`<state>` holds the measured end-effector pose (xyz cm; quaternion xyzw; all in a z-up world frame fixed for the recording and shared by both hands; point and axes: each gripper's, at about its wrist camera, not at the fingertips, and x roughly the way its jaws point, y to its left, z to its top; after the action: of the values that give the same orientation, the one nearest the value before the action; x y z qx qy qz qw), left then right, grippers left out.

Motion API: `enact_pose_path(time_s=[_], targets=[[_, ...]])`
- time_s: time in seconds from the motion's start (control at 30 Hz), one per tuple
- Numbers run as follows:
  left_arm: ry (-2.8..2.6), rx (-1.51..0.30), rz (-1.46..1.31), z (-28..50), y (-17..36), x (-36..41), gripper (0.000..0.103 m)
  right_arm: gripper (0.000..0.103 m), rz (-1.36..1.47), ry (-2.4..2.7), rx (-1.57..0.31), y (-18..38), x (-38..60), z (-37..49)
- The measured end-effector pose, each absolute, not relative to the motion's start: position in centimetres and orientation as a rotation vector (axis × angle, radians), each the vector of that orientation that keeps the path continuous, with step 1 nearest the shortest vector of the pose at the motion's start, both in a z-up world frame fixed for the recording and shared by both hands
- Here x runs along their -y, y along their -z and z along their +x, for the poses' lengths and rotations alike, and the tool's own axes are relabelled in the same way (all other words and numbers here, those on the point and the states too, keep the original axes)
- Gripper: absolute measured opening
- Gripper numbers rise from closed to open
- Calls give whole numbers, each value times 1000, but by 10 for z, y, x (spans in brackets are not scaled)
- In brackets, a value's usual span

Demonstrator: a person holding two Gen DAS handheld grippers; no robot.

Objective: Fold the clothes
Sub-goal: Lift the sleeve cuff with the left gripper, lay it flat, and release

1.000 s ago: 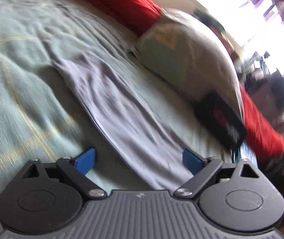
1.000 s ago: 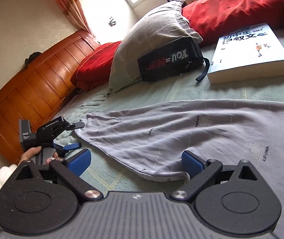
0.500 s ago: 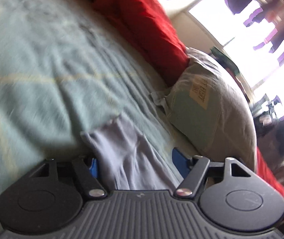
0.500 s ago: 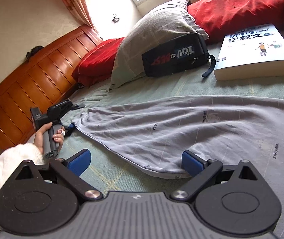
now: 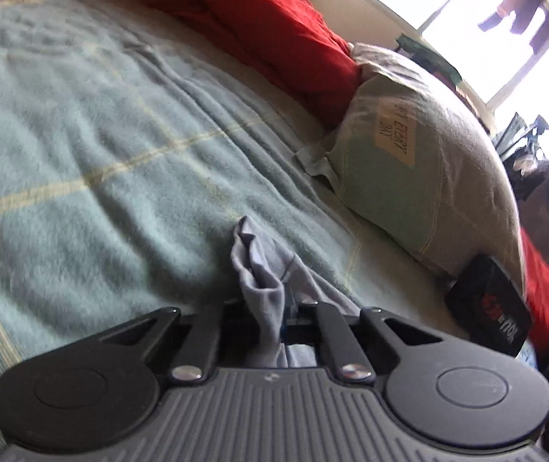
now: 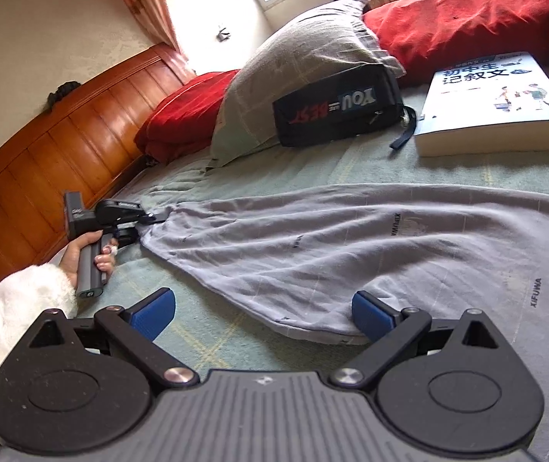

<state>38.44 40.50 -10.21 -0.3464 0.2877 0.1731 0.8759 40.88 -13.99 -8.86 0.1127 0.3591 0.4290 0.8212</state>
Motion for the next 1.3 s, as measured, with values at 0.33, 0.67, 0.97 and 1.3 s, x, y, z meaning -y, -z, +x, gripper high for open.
enact_pose_path(time_s=[0.33, 0.67, 0.97, 1.3], targets=[[-326, -618, -497, 400, 66, -386, 6, 103, 112, -1023, -766, 77, 120, 387], [-259, -498, -430, 418, 18, -385, 6, 103, 108, -1012, -768, 81, 121, 388], [-242, -460, -401, 439, 13, -391, 6, 103, 97, -1042, -765, 81, 117, 383], [-569, -553, -294, 428, 33, -401, 43, 103, 114, -1076, -776, 83, 114, 383]])
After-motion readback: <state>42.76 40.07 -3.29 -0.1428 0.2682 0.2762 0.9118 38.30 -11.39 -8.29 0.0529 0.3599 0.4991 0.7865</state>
